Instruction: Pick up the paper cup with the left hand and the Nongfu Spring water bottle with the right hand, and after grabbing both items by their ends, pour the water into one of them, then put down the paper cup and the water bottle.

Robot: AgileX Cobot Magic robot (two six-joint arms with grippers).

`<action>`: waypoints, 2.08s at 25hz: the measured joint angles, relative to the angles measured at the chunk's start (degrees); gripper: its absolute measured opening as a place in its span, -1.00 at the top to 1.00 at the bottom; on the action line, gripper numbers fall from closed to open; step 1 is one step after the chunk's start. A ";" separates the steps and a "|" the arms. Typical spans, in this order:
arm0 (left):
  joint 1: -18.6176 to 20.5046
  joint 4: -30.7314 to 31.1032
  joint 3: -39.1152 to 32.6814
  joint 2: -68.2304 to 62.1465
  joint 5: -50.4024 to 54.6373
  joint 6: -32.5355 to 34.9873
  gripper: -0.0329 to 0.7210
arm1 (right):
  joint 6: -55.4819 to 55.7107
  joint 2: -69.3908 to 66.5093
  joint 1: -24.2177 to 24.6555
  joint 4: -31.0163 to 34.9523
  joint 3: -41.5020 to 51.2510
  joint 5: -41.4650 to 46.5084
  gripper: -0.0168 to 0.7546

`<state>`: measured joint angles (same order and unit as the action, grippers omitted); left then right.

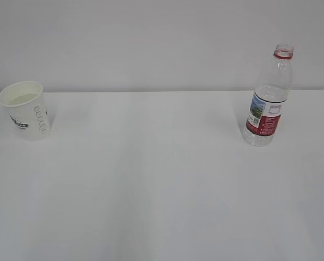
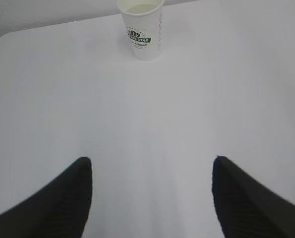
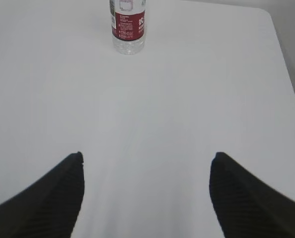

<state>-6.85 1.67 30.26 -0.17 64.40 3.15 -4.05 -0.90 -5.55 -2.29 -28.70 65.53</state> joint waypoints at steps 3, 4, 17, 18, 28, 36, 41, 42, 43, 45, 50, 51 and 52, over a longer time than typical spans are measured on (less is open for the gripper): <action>0.00 -0.09 -0.09 0.00 -0.50 0.00 -0.54 | 0.00 1.34 0.00 0.00 0.00 0.00 -0.58; 0.00 -0.09 -0.09 0.00 -0.48 0.00 -0.54 | 0.00 1.59 0.00 0.00 0.00 0.00 -0.58; 0.00 -0.09 -0.09 0.00 -0.48 0.00 -0.41 | 0.00 1.72 0.00 0.00 0.08 0.00 -0.58; 0.00 -0.09 -0.09 0.00 -0.51 0.00 -0.40 | 0.00 1.72 0.00 0.00 0.08 0.00 -0.58; 0.00 -0.09 -0.09 0.00 -0.61 0.00 -0.38 | 0.00 1.72 0.00 0.00 0.08 0.00 -0.58; 0.00 -0.09 -0.09 0.00 -0.61 0.00 -0.34 | 0.00 1.72 0.00 0.00 0.08 0.00 -0.57; 0.00 -0.09 -0.09 0.00 -0.61 0.00 -0.32 | 0.00 1.72 0.00 0.00 0.08 0.00 -0.57; 0.00 -0.09 -0.09 0.00 -0.61 0.00 -0.32 | 0.00 1.72 0.00 0.09 0.08 0.00 -0.57; 0.00 -0.09 -0.09 0.00 -0.61 0.00 -0.32 | 0.00 1.72 0.00 0.09 0.08 0.00 -0.57; 0.00 -0.09 -0.09 0.00 -0.61 0.00 -0.32 | 0.00 1.72 0.00 0.09 0.08 0.00 -0.57; 0.00 -0.09 -0.09 0.00 -0.61 0.00 -0.29 | 0.00 1.72 0.00 0.09 0.08 0.00 -0.57; 0.00 -0.09 -0.09 0.00 -0.61 0.00 -0.29 | 0.00 1.72 0.00 0.09 0.08 0.00 -0.57; 0.00 -0.09 -0.09 0.00 -0.61 0.00 -0.29 | 0.00 1.72 0.00 0.09 0.08 0.00 -0.57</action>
<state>-6.85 1.58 30.17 -0.17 63.79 3.15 -4.05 0.82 -5.55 -2.20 -28.61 65.53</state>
